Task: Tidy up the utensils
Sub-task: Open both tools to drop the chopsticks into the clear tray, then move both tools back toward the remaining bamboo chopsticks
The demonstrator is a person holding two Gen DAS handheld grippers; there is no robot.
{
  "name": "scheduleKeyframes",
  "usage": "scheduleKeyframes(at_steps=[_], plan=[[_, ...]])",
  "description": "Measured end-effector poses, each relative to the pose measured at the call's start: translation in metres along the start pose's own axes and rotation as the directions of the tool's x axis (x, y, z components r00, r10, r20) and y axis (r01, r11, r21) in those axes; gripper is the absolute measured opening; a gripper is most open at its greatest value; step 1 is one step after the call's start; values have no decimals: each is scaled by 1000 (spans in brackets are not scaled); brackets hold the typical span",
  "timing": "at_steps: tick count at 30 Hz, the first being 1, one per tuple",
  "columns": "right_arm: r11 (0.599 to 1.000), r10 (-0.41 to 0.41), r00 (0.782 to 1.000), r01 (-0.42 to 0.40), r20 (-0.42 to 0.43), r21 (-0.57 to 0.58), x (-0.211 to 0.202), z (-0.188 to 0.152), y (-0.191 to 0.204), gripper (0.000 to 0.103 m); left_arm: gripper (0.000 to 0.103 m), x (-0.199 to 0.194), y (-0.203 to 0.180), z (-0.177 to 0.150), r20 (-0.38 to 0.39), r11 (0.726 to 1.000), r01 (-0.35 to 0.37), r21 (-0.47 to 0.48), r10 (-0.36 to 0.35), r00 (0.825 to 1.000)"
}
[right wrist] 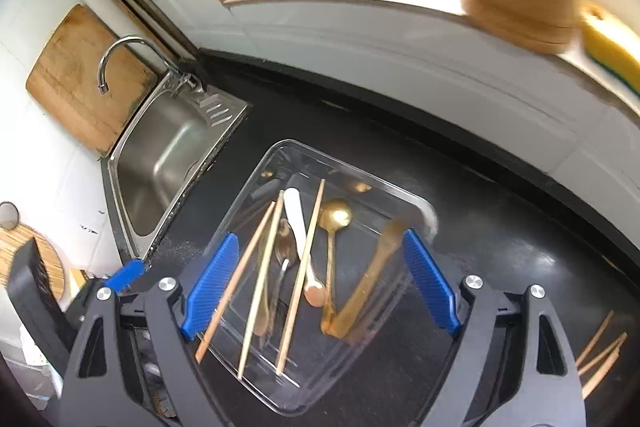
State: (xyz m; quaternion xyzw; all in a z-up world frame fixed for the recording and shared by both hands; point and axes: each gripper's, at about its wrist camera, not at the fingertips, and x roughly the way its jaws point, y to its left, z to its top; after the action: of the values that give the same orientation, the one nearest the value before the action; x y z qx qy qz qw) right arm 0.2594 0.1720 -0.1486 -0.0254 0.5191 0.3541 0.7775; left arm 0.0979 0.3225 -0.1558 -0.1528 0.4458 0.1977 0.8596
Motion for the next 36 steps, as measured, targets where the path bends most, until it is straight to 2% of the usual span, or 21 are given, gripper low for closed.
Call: scheduleKeyframes(at_steps=[3, 8, 12, 17, 21, 26, 29, 31, 33, 36], plan=[[1000, -21, 1000, 21, 7, 10, -16, -16, -3, 82, 95, -21, 11, -2, 34, 1000, -4, -22, 5, 999], [998, -57, 998, 56, 34, 30, -42, -51, -1, 82, 95, -49, 0, -15, 75, 1000, -1, 24, -1, 997], [995, -82, 994, 77, 77, 65, -70, -80, -4, 82, 95, -69, -22, -27, 85, 996, 40, 81, -47, 995], [973, -199, 971, 179, 136, 143, -119, -131, -33, 82, 95, -83, -69, -35, 92, 972, 108, 208, -129, 987], [919, -350, 922, 302, 167, 254, -173, -184, -75, 82, 95, -90, -123, -49, 77, 928, 182, 326, -218, 973], [816, -514, 844, 424, 155, 393, -236, -258, -122, 82, 95, -104, -198, -78, 37, 836, 276, 474, -332, 942], [778, -550, 823, 444, 143, 444, -258, -292, -135, 82, 95, -111, -234, -99, 9, 777, 315, 545, -380, 925], [756, -568, 812, 451, 134, 475, -268, -311, -142, 82, 95, -115, -252, -110, -10, 748, 333, 574, -400, 916], [741, -576, 807, 451, 127, 497, -275, -325, -146, 82, 95, -118, -267, -120, -27, 724, 348, 595, -415, 909], [731, -583, 802, 451, 126, 512, -281, -336, -148, 82, 95, -118, -280, -127, -44, 705, 359, 611, -422, 905]])
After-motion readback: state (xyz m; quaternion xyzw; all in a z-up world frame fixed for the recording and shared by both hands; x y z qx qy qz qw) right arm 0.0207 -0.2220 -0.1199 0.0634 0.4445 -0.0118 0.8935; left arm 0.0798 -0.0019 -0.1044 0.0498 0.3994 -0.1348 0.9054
